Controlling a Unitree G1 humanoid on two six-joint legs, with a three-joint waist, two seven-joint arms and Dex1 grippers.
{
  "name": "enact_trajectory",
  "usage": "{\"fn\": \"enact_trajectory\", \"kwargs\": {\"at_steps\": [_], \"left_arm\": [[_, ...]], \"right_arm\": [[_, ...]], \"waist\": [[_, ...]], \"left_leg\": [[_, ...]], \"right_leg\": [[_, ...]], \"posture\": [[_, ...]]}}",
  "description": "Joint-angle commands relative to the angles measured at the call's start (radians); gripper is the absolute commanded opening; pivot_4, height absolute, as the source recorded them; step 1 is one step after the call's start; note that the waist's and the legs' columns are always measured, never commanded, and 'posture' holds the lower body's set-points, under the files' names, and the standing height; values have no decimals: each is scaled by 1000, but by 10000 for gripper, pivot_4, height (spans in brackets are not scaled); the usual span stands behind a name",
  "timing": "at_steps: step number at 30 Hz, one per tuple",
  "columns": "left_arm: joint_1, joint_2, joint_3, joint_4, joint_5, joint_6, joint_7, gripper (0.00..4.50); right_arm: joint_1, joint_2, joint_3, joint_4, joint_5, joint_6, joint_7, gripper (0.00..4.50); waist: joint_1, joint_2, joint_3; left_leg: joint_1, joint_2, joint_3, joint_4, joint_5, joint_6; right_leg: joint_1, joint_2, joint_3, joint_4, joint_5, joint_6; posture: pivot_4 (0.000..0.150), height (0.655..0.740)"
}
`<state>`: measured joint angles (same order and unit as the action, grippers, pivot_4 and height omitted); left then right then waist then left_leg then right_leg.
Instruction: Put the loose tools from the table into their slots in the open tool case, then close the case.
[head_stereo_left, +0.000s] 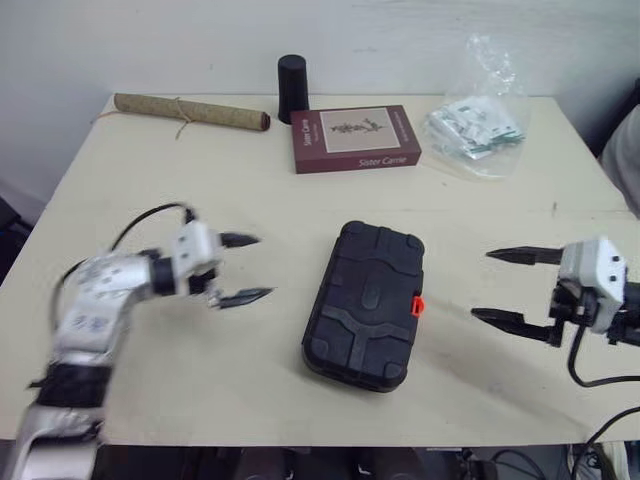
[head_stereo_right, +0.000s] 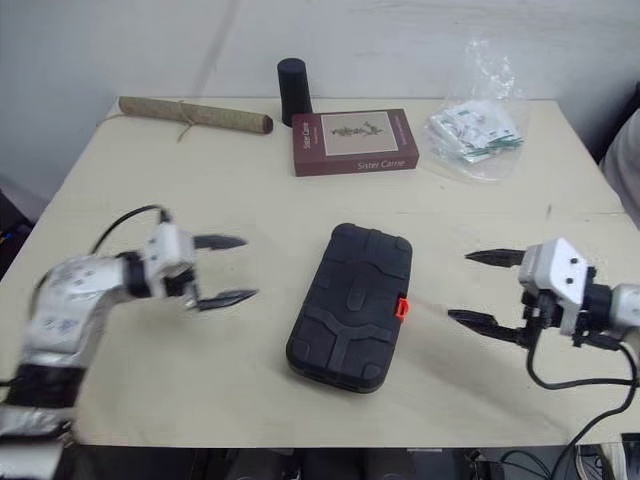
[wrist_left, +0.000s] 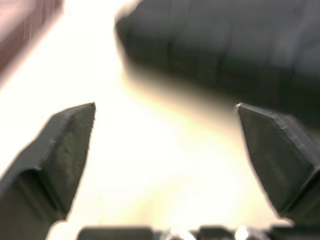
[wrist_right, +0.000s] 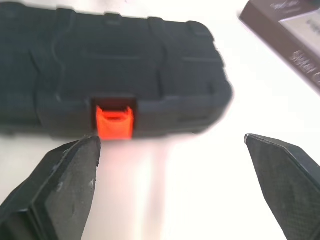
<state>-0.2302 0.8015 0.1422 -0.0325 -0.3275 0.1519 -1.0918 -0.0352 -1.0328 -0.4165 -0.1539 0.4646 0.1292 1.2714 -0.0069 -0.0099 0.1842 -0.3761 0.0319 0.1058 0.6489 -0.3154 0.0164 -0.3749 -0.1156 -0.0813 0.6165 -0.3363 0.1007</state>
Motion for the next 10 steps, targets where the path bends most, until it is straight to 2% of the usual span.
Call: {"fn": "enact_trajectory", "kwargs": {"at_steps": [1, 5, 10], "left_arm": [[132, 54, 169, -24, -5, -21, 34, 44168], [280, 78, 330, 19, 33, -78, 104, 44168], [344, 58, 396, 7, 26, -104, 154, 44168]], "right_arm": [[-26, -65, -57, 138, -48, -107, 53, 45000], [-36, -109, -62, 276, -91, -200, 93, 45000], [-61, -90, -31, 324, -103, -248, 76, 45000]], "waist": [[2, -4, 6], [10, -6, 8], [5, -1, 11]], "left_leg": [[0, 0, 0, 1, 0, 1], [0, -2, -3, 1, -2, 1], [0, -3, -3, -2, -2, -2]], "right_leg": [[0, -1, 1, -3, 0, 0], [0, -6, 3, -3, 1, 1], [-1, -8, 3, -3, 0, 0]], "posture": [[1500, 7400], [1500, 7400], [1500, 7400]]}}
